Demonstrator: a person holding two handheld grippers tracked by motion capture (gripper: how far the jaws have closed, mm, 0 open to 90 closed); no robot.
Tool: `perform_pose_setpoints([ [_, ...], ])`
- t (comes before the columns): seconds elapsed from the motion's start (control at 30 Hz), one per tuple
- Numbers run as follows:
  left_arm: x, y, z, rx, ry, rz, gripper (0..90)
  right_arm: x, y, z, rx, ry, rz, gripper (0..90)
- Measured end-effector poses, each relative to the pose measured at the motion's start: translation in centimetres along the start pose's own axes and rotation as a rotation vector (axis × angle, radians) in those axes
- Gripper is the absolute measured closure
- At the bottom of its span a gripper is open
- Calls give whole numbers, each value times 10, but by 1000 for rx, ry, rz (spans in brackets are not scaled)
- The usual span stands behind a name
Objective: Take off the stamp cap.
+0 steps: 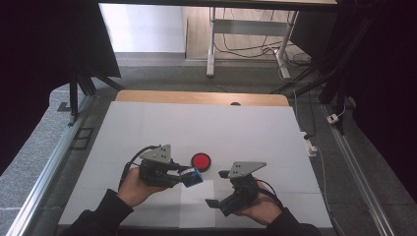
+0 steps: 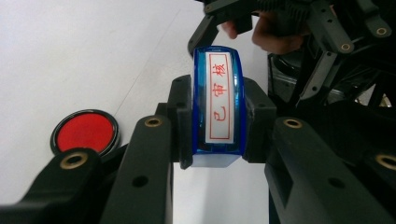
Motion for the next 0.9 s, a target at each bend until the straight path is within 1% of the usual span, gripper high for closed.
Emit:
perform_pose_setpoints([
  [0.23, -1, 1, 5, 3, -26, 22, 694, 2, 2, 9, 16, 19, -13, 0],
  [0.27, -1, 1, 5, 2, -29, 23, 694, 4, 3, 12, 20, 31, -20, 0],
  [0.33, -2, 2, 7, 4, -39, 31, 694, 5, 2, 15, 33, 34, -33, 0],
  [0.4, -2, 2, 8, 5, -46, 36, 694, 7, 2, 17, 37, 44, -48, 0],
  [0.47, -3, 2, 9, 2, -57, 43, 694, 8, 2, 18, 36, 50, -51, 0],
  [0.5, -3, 3, 10, 0, -62, 46, 695, 10, 3, 20, 36, 63, -63, 0],
  [0.53, -4, 3, 11, 1, -67, 50, 695, 10, 3, 21, 38, 61, -72, 0],
  [0.57, -4, 3, 11, 1, -67, 50, 694, 10, 3, 21, 38, 61, -72, 0],
  [0.6, -5, 3, 11, -3, -77, 54, 695, 12, 4, 22, 33, 70, -87, 23],
  [0.63, -5, 3, 11, -1, -78, 56, 695, 12, 5, 23, 28, 74, -90, 42],
  [0.73, -7, 3, 12, -3, -86, 68, 694, 12, 6, 24, 27, 99, -110, 128],
  [0.77, -7, 3, 12, -3, -86, 68, 695, 12, 7, 24, 26, 102, -115, 170],
  [0.8, -8, 3, 12, -1, -89, 82, 694, 12, 6, 24, 32, 109, -122, 201],
  [0.87, -9, 3, 12, -3, -91, 94, 695, 12, 6, 24, 34, 129, -126, 259],
  [0.9, -9, 3, 12, -3, -91, 94, 695, 12, 6, 24, 34, 129, -126, 259],
])
Point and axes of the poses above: each handheld gripper's, and its own axes: z roughly forward along the jaws, y roughly out of its top, x roughly to its left, the point moved 9 cm from there along z, roughly forward along the jaws, and after that the axes turned 14 degrees about z, right-handed, at the moved point
